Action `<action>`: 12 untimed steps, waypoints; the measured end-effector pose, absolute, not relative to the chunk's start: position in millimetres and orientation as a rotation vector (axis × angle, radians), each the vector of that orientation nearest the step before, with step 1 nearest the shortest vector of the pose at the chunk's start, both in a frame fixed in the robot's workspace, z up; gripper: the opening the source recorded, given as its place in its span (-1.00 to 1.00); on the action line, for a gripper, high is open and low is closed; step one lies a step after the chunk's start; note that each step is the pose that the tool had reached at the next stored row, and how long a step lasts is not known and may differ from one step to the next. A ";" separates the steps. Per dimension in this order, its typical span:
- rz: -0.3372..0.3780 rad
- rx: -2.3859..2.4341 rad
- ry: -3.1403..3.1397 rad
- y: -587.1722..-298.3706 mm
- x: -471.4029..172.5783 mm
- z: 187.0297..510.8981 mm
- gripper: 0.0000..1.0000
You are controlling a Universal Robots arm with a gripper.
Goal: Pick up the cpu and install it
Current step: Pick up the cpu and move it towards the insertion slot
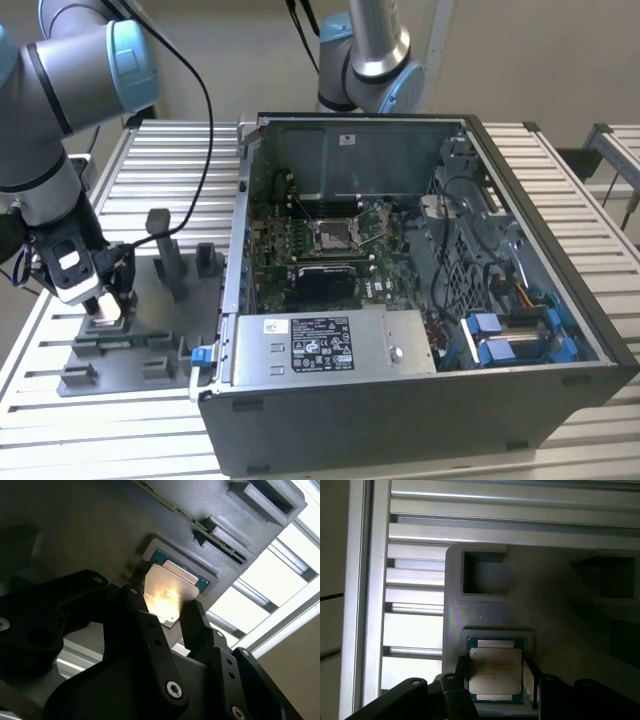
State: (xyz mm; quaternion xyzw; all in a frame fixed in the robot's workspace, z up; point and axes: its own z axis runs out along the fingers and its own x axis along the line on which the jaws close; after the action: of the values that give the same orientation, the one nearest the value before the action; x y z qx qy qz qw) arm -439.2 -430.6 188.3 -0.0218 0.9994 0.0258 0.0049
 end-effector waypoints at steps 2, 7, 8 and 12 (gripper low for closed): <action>0.081 -0.068 3.130 -430.6 -439.1 188.3 -1.00; 0.080 -0.068 3.132 -430.6 -439.0 190.0 -1.00; 0.079 -0.068 3.133 -430.6 -439.0 191.9 -1.00; 0.070 -0.068 3.137 -430.6 -439.1 198.7 -1.00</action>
State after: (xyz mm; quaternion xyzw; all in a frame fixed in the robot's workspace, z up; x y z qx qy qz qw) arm -439.1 -430.6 198.7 -0.0217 0.9995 0.0224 0.0018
